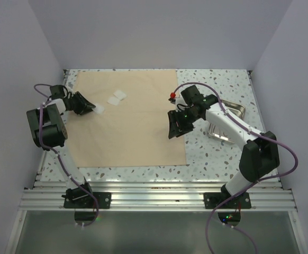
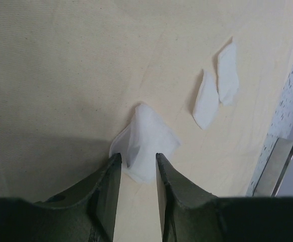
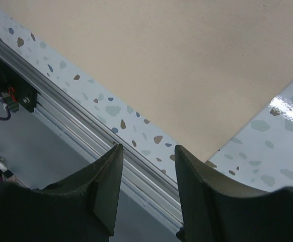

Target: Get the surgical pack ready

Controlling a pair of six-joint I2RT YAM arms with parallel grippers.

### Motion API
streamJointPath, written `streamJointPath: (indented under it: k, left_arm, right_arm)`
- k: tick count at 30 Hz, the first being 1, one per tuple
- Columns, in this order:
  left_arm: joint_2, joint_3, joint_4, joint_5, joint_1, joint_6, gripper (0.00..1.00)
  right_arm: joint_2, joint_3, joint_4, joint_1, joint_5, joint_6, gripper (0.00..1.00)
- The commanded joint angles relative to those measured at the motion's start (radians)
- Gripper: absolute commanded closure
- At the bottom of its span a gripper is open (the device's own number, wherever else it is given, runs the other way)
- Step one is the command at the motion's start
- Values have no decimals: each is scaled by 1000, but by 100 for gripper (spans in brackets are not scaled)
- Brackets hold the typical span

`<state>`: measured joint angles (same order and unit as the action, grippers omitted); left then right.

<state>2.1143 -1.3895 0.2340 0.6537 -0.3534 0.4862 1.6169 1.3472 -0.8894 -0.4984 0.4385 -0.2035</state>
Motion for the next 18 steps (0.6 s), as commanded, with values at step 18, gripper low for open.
streamJointPath:
  k: [18]
  left_arm:
    - [-80, 43, -16, -98, -12, 8, 56]
  right_arm:
    - [-8, 9, 4, -3, 17, 9, 51]
